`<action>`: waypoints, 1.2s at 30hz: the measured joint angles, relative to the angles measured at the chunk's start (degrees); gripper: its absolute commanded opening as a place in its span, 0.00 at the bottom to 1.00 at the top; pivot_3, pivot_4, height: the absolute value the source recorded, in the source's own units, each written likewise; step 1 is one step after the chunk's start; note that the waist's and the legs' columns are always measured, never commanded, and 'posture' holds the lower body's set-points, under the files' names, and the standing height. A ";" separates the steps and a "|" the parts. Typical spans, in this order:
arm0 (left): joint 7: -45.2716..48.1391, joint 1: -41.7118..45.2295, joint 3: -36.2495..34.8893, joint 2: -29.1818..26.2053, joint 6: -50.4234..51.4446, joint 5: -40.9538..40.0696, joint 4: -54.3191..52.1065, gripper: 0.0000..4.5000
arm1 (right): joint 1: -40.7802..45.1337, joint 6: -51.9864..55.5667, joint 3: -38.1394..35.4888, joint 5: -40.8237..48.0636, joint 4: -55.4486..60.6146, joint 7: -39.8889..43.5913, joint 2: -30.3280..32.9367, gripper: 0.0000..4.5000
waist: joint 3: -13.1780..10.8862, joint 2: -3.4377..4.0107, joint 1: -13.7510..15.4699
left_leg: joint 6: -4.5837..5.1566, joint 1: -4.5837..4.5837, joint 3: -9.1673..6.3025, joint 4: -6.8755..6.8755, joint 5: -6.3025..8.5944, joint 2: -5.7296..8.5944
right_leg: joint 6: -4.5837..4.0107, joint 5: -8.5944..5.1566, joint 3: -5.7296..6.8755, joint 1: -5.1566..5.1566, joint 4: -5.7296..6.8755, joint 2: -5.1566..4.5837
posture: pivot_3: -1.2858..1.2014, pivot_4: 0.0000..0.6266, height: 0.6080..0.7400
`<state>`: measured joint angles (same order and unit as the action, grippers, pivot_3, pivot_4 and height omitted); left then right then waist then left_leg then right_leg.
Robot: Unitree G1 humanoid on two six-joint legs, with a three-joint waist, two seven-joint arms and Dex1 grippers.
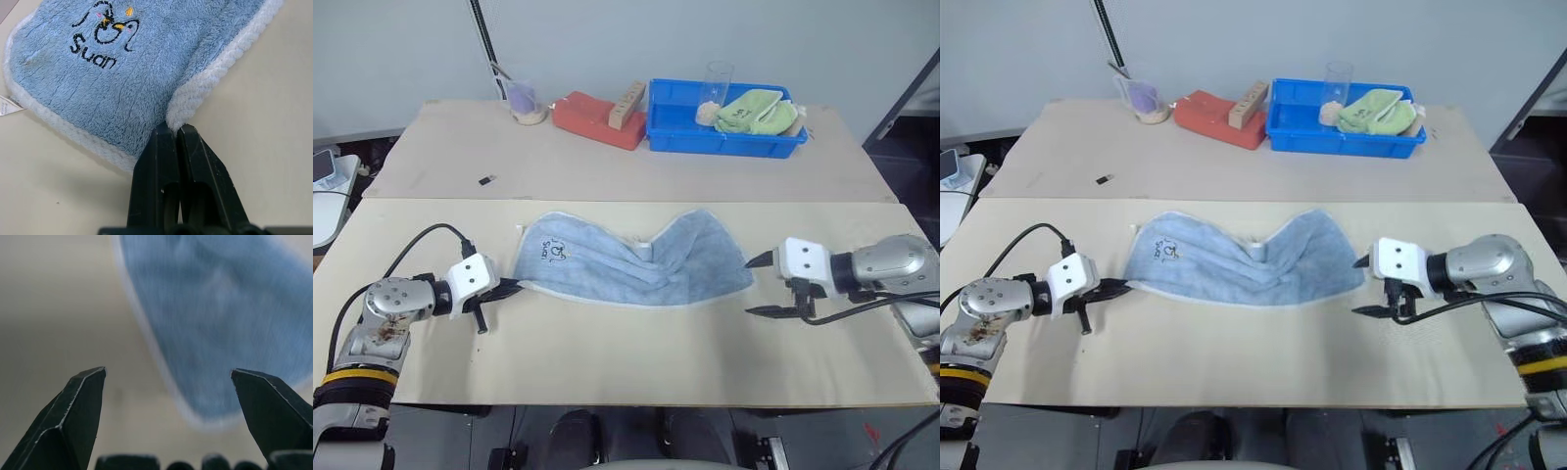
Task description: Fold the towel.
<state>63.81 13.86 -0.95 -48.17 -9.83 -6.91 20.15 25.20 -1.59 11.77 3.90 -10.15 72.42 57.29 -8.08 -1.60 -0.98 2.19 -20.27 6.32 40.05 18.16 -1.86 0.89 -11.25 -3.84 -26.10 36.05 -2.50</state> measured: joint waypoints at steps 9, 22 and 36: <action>-0.72 -2.61 -1.07 -0.03 0.15 -0.28 -2.53 0.01 | 7.58 -3.05 1.93 -2.66 -15.93 3.93 -5.97 1.00 | 0.00 0.00 0.03 | 0.01 0.02 0.04 -0.04 0.00 -0.05 | -0.02 0.01 -0.02 0.00 -0.01 -0.02 | 0.52 0.24 0.82; -1.82 -4.16 -1.49 -0.11 0.40 -0.23 -4.04 0.00 | 13.55 -5.30 3.14 -4.98 -26.32 5.18 -9.76 0.00 | 0.11 -0.09 -0.13 | 0.00 0.09 0.07 -0.01 0.00 -0.08 | -0.04 0.03 -0.03 0.06 0.02 -0.05 | 0.52 0.24 0.82; 8.31 -2.22 -4.88 -8.42 19.25 -11.38 -8.92 0.00 | 6.29 22.53 -10.93 12.28 -3.03 12.69 4.16 0.00 | -0.01 0.04 0.14 | 0.00 0.09 0.01 -0.07 0.00 -0.10 | -0.04 0.03 0.02 -0.03 0.03 0.00 | 0.52 0.24 0.82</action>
<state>72.11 11.64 -5.83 -56.59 9.42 -18.29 11.23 31.50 20.95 0.84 16.18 -13.17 85.12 61.45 -8.09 -1.56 -0.84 2.19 -20.18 6.33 39.98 18.16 -1.95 0.85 -11.22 -3.82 -26.13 36.08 -2.49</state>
